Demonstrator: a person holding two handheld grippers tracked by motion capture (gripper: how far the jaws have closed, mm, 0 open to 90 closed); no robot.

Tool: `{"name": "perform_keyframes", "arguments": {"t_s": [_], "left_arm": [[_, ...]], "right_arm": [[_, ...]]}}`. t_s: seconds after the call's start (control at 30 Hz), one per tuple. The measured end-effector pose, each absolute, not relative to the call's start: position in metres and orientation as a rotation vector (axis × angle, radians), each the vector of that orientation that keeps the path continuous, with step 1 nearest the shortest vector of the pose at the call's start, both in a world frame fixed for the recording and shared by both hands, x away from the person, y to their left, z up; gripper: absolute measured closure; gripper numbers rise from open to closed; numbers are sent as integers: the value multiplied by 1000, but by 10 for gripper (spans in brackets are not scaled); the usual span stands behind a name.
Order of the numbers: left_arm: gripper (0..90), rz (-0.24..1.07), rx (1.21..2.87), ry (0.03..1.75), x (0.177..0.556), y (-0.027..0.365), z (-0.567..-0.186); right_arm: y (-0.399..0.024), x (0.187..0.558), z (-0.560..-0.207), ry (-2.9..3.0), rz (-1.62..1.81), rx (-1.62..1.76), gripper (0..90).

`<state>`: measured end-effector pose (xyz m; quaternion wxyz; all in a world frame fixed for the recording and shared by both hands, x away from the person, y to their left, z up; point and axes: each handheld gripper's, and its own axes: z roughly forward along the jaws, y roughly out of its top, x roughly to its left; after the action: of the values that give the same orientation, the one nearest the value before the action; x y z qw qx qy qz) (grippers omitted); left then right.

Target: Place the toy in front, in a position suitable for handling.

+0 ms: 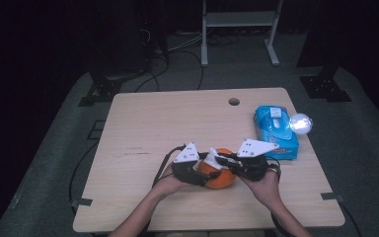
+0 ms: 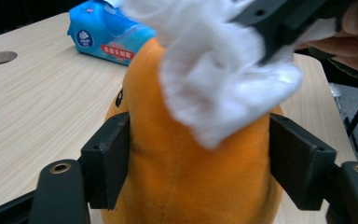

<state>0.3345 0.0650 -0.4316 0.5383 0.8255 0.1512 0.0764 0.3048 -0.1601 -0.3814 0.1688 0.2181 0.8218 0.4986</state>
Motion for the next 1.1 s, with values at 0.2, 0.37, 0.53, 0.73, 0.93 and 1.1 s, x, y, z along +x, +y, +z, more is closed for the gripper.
{"name": "perform_keyframes", "arguments": {"t_s": [0.2,0.37,0.53,0.73,0.93,1.1], "left_arm": [[294,187,1956,355,334,65,-433],[295,188,1958,361,335,65,-433],[295,162,1940,407,339,69,-434],[295,166,1934,443,341,71,-433],[134,116,1915,385,343,72,-436],[238,166,1935,384,344,73,-436]], "right_arm": [[-178,318,-383,2273,1402,733,822],[-191,318,-387,2267,1400,763,822],[-181,304,-384,2300,1409,696,821],[-177,301,-384,2310,1386,663,821],[-179,304,-388,2315,1396,671,820],[-180,310,-387,2323,1436,697,818]]}}
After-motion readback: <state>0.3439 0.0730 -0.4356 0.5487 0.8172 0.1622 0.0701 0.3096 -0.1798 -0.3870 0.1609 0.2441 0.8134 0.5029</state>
